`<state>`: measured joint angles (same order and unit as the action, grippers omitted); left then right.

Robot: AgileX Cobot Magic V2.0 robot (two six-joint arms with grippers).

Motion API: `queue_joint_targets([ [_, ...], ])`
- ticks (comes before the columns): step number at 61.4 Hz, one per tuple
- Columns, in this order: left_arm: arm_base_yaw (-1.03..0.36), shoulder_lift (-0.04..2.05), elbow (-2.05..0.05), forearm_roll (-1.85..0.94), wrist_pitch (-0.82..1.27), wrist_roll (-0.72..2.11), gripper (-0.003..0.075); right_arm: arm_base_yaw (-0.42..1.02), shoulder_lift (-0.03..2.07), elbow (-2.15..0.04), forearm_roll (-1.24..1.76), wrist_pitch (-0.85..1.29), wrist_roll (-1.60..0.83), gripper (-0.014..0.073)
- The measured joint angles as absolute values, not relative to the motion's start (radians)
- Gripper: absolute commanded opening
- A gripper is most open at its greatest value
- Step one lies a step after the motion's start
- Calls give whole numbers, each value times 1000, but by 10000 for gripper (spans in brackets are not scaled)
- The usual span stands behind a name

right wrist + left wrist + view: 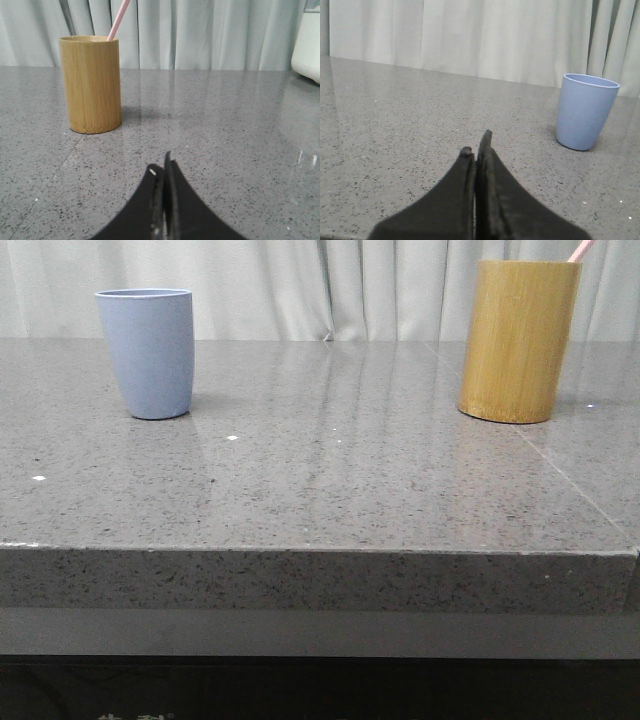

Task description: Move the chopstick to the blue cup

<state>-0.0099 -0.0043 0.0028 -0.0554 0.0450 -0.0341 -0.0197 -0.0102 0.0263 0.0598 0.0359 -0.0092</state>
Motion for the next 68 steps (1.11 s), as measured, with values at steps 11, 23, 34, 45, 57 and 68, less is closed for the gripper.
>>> queue_joint_targets([
  [11, -10, -4, 3, -55, 45, -34, -19, -20, -10, 26, 60, 27, -9, -68],
  [23, -10, -4, 1, -55, 0, -34, -19, -20, -10, 26, 60, 9, -9, -68],
  [34, -10, -4, -91, -55, 39, -34, -19, -20, -10, -92, 60, 108, -9, -68],
  [45, -10, 15, -334, -55, 189, -34, -19, -20, -10, -299, 60, 284, -9, -68],
  [57, -10, 174, -616, -55, 435, -30, -19, -20, 100, -528, 60, 435, -9, -68],
  [68, -10, 338, -757, -55, 571, -28, -19, -20, 270, -660, 60, 558, -9, -68],
])
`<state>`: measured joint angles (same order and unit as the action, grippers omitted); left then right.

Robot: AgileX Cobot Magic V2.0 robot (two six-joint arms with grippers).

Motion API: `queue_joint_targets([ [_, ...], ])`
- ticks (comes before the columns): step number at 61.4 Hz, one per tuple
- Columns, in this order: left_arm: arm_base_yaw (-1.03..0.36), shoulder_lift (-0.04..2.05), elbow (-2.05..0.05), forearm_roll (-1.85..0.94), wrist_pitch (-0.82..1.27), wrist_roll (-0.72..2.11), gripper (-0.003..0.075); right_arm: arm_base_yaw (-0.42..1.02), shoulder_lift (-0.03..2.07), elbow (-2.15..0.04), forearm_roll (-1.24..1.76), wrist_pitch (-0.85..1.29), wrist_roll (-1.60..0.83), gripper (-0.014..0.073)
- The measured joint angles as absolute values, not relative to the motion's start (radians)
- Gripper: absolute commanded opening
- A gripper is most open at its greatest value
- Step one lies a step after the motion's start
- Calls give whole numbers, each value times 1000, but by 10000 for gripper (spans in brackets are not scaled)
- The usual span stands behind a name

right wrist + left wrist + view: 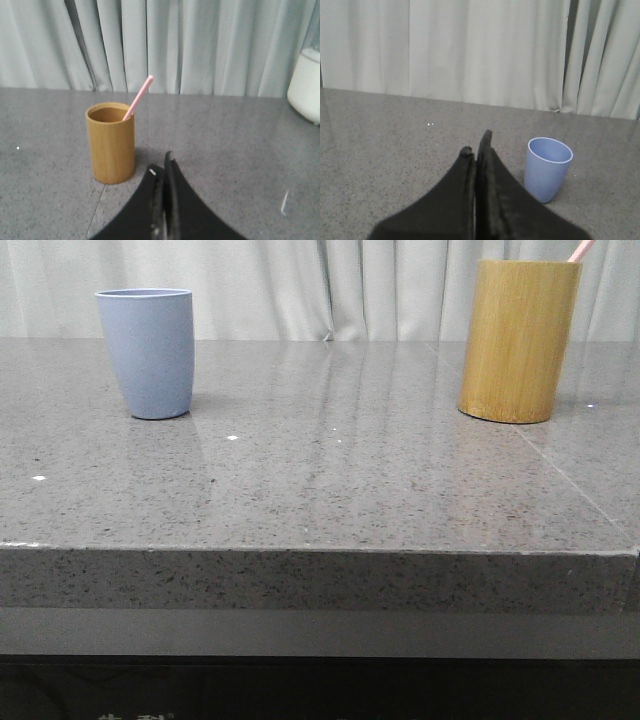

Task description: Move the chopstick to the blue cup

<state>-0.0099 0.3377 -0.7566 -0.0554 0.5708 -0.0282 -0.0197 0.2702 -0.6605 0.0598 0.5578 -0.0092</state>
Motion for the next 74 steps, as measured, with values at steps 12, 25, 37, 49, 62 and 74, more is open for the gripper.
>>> queue_joint_targets([
  [12, -10, 459, -770, -55, 612, -28, -19, -20, 436, -684, 60, 641, -9, -68],
  [25, -10, 555, -770, -55, 621, -26, -19, -20, 581, -674, 60, 661, -9, -68],
  [37, -10, 617, -770, -55, 621, -16, 24, -19, 653, -674, 60, 688, -27, 118],
  [49, -46, 653, -770, -55, 621, 8, 360, 13, 662, -674, 59, 693, -30, 577],
  [62, -170, 697, -776, -51, 592, 16, 482, 69, 662, -674, 59, 695, -30, 645],
  [74, -249, 829, -883, -42, 625, 18, 482, 81, 662, -674, 59, 695, -32, 645],
])
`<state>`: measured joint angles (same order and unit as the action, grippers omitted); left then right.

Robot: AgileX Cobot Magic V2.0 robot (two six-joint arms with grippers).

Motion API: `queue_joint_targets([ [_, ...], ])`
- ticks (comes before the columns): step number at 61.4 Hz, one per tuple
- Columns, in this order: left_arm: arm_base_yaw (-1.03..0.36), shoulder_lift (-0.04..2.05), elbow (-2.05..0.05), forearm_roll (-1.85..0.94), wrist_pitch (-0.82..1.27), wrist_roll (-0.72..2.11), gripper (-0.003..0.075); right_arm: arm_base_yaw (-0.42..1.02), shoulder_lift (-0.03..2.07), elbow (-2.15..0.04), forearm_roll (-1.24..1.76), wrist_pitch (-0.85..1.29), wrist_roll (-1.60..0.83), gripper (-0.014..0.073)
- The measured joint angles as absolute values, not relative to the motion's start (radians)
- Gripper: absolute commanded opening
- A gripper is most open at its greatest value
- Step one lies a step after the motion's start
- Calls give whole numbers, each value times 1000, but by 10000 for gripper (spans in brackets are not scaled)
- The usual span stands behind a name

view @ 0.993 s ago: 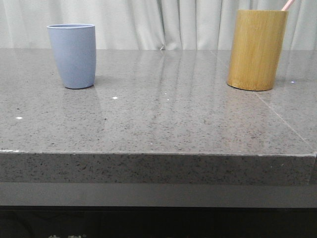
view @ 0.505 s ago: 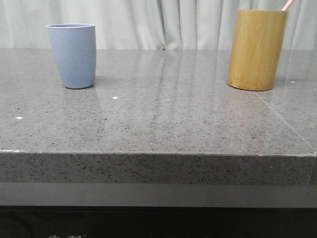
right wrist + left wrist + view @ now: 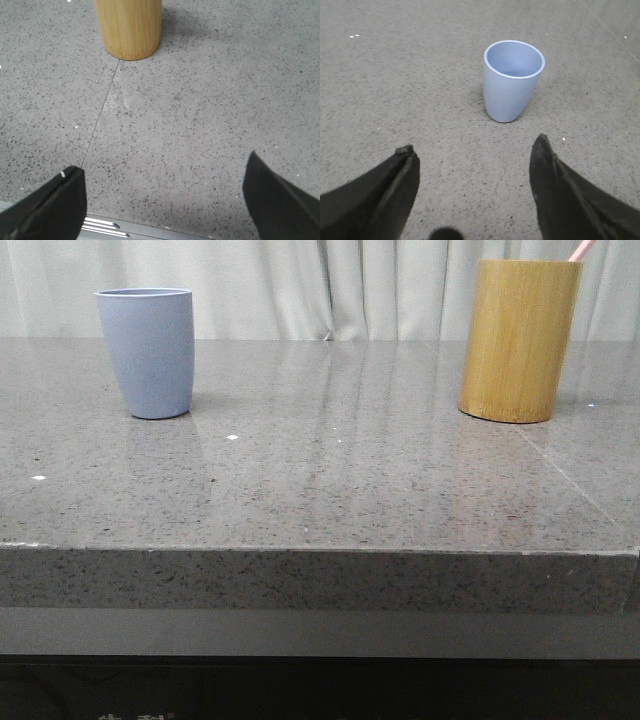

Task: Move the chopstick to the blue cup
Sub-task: 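Reach the left gripper down and grasp the light blue cup's rim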

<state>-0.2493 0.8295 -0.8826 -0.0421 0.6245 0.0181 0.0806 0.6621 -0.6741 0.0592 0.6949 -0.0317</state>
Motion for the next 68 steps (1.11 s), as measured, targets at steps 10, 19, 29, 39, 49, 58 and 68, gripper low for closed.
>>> queue_joint_targets([
  [10, -285, 1009, -1023, -34, 666, 18, 482, 83, 662, -674, 59, 695, -32, 645],
  [19, -287, 1179, -1175, -26, 746, 18, 482, 83, 662, -674, 59, 695, -32, 645],
  [29, -287, 1383, -1356, -6, 855, 18, 482, 83, 662, -674, 59, 695, -32, 645],
  [39, -287, 1563, -1538, 8, 955, 20, 482, 83, 662, -674, 59, 695, -32, 645],
  [49, -287, 1714, -1685, 17, 1029, 20, 482, 83, 663, -674, 59, 695, -32, 645],
  [58, -287, 1807, -1778, 34, 1079, 20, 482, 83, 663, -674, 59, 695, -32, 645],
  [68, -287, 1872, -1836, 42, 1096, 20, 407, 83, 663, -674, 59, 695, -32, 645],
])
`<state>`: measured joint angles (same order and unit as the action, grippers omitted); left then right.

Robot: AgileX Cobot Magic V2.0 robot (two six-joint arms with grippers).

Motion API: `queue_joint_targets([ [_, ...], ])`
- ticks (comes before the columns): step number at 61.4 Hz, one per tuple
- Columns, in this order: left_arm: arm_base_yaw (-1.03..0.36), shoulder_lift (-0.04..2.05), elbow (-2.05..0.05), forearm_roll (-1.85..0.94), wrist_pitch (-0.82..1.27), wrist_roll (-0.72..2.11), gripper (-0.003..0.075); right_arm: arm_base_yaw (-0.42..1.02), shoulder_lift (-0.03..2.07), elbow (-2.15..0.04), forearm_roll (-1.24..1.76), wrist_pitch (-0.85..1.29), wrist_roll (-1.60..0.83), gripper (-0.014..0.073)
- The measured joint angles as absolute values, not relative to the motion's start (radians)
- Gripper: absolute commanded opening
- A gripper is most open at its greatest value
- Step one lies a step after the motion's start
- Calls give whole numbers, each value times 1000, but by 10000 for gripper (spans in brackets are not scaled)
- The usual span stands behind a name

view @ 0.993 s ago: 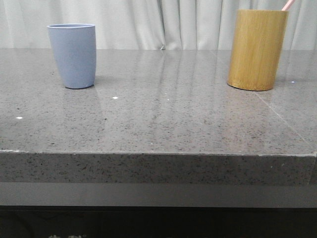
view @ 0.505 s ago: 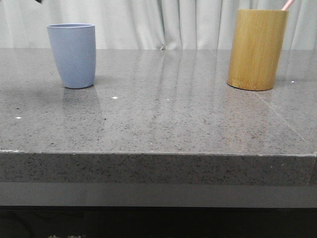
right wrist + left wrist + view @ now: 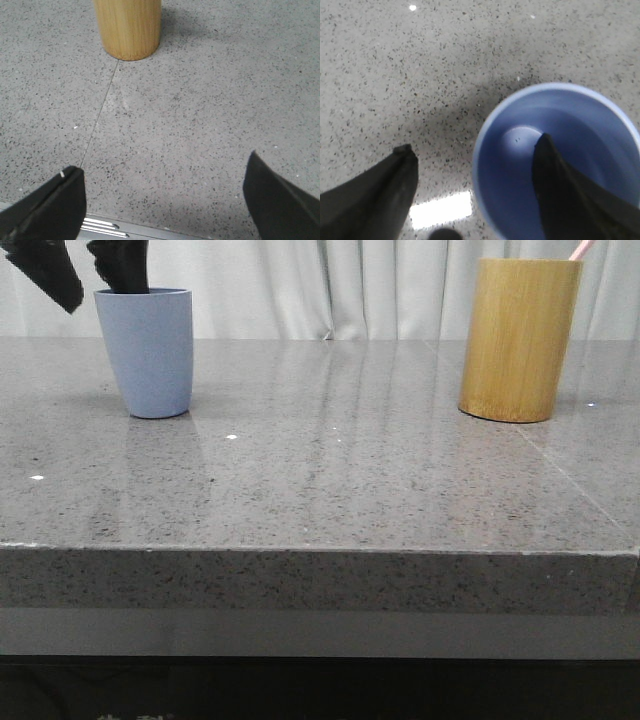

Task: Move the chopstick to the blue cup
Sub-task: 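Reach the left gripper down and grasp the light blue cup's rim, then carry the blue cup with the left gripper beside the bamboo cup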

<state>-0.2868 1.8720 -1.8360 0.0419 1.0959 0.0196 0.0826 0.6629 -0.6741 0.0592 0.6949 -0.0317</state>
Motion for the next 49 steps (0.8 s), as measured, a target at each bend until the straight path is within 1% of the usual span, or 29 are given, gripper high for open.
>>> queue_joint_targets([
  [3, -287, 1884, -1844, 43, 1096, 20, 366, 83, 663, -674, 59, 695, -32, 645],
  [18, -287, 1902, -1859, 44, 1094, 20, 115, 83, 663, -674, 59, 695, -32, 645],
  [28, -287, 1902, -1861, 40, 1092, 20, -16, 83, 663, -674, 59, 695, -32, 645],
  [41, -291, 1902, -1874, -9, 1088, 20, -19, 83, 663, -674, 59, 695, -32, 645],
  [49, -325, 1911, -1921, -29, 1086, 20, -19, 83, 663, -674, 59, 695, -32, 645],
])
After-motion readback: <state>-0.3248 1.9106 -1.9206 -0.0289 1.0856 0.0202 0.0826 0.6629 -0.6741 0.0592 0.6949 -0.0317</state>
